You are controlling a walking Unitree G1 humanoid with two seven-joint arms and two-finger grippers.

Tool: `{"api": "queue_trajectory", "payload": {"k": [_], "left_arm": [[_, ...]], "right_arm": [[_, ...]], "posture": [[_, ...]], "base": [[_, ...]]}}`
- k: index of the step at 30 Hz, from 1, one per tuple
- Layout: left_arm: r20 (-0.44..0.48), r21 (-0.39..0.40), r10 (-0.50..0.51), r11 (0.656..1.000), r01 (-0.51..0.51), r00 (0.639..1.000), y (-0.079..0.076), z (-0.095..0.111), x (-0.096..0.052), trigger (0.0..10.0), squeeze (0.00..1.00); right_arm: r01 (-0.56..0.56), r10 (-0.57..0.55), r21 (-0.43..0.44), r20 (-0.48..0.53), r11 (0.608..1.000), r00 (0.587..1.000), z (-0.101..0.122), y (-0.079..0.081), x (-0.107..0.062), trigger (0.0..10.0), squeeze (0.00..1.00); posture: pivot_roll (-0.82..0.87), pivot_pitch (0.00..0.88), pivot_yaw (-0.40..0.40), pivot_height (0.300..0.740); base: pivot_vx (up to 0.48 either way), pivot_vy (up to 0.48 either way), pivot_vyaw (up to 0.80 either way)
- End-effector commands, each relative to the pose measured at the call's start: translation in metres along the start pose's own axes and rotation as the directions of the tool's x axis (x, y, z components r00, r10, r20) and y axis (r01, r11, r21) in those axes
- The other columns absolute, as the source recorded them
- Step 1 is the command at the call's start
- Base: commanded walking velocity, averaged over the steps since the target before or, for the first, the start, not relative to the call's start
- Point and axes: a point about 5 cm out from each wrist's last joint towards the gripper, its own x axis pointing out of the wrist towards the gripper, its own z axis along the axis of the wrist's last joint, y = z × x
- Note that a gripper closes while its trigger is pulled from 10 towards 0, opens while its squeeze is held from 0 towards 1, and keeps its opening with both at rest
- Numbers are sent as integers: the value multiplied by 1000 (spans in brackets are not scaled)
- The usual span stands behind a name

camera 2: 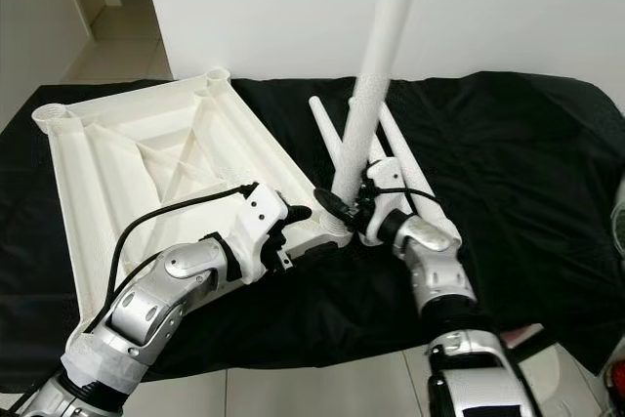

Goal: Building children table

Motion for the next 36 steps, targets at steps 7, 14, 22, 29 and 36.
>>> {"api": "queue_trajectory", "payload": {"k": [7, 14, 22, 29, 36], "left_arm": [[-2, 5, 6, 1000, -6, 1000, -2, 0, 0, 10000, 0], [-1, 2, 2, 1000, -2, 1000, -4, -1, 1, 10000, 0], [2, 1, -8, 1000, 8, 1000, -6, -1, 3, 10000, 0], [4, 2, -11, 1000, 11, 1000, -6, -1, 4, 10000, 0], [7, -1, -13, 1000, 13, 1000, -8, -1, 5, 10000, 0]], "right_arm": [[139, -139, 33, -14, 990, 990, -11, 19, 4, 10000, 0], [417, -415, 119, -42, 901, 909, -16, 37, 7, 10000, 0], [569, -574, 173, -27, 804, 818, -10, 59, 10, 10000, 0], [540, -544, 186, -33, 821, 838, -7, 77, 14, 10000, 0], [540, -551, 170, 22, 824, 834, 3, 70, 12, 10000, 1000]], "posture": [[36, 39, -22, 740], [30, 26, -29, 740], [25, 14, -31, 740], [25, 7, -35, 740], [20, 4, -35, 740]], "base": [[0, 0, 0], [0, 0, 0], [0, 0, 0], [0, 0, 0], [0, 0, 0]]}}
